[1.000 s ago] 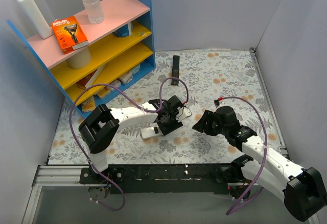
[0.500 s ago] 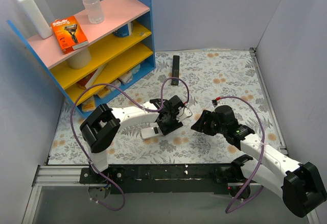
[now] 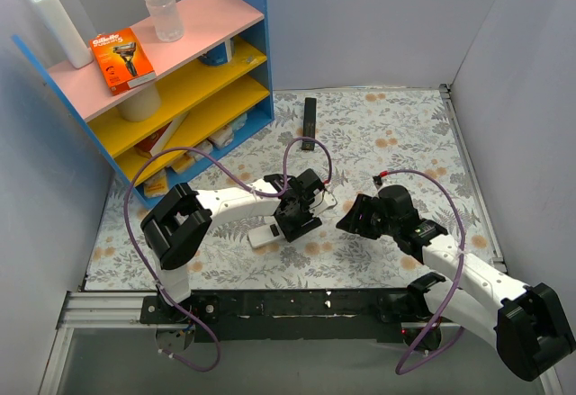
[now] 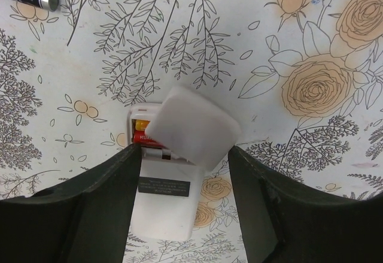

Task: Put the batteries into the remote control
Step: Place the battery cover at the center of the board.

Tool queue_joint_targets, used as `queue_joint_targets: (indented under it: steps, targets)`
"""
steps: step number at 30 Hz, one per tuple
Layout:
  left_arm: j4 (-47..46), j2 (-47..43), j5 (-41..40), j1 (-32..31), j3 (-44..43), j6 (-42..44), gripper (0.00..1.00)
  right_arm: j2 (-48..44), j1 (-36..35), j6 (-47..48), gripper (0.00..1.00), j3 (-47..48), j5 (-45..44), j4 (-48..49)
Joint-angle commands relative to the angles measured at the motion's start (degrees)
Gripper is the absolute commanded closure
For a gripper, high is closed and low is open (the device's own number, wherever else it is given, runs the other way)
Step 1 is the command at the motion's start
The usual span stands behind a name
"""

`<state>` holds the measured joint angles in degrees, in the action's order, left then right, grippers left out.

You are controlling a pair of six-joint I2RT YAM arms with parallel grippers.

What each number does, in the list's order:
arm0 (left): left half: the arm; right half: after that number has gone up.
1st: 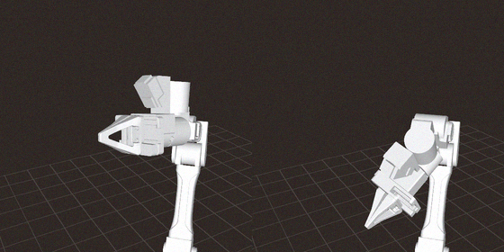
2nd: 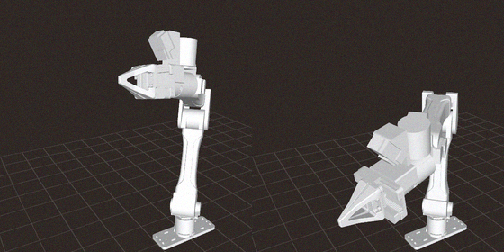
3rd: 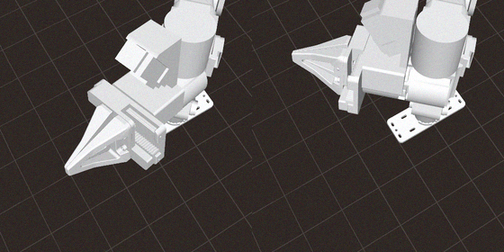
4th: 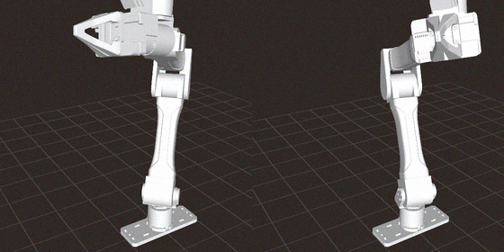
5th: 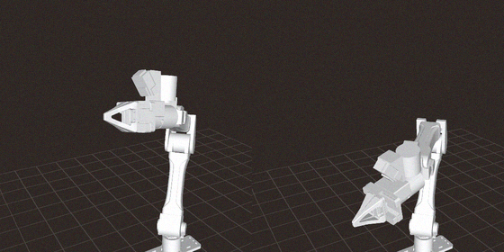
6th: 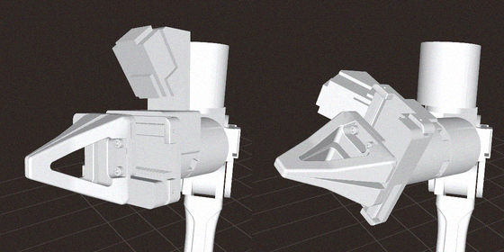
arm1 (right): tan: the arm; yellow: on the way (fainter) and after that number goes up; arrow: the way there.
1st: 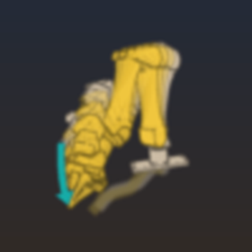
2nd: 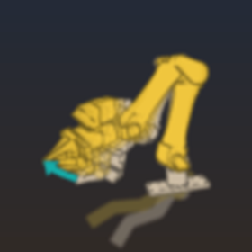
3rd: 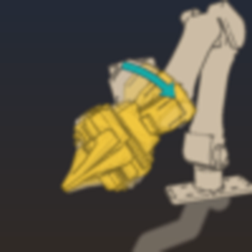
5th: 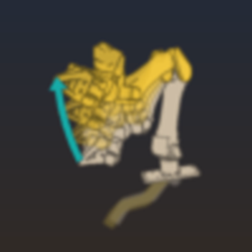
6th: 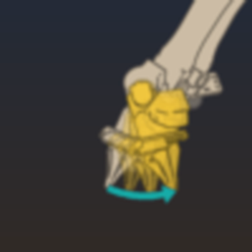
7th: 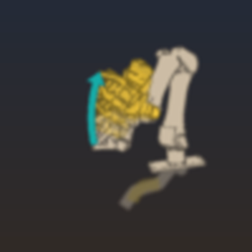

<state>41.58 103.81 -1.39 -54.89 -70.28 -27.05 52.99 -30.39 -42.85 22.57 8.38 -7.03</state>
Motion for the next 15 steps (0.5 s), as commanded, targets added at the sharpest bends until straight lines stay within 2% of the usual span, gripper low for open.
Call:
queue_joint_targets:
  steps: [1, 8, 12, 15]
  targets:
    - [-0.9, -0.1, -1.1, -0.2, -1.3, -0.8, 0.40, -0.3, 0.2, 0.8, 0.45, 0.5, 0.7, 2.2]
    - [-2.7, -1.2, -2.2, -0.2, -0.9, -2.2, 0.34, -0.7, 0.2, 1.4, 0.45, 0.4, 1.3, 2.5]
    - [-3.9, -3.4, -2.7, -0.1, -0.5, -3.4, 0.26, 1.0, 0.2, 5.7, 0.45, 2.1, 4.4, 3.3]
    - [-6.2, -6.6, -2.1, 0.0, 1.1, -5.3, 0.21, 3.3, 0.2, 12.4, 0.42, 5.0, 6.9, 2.9]
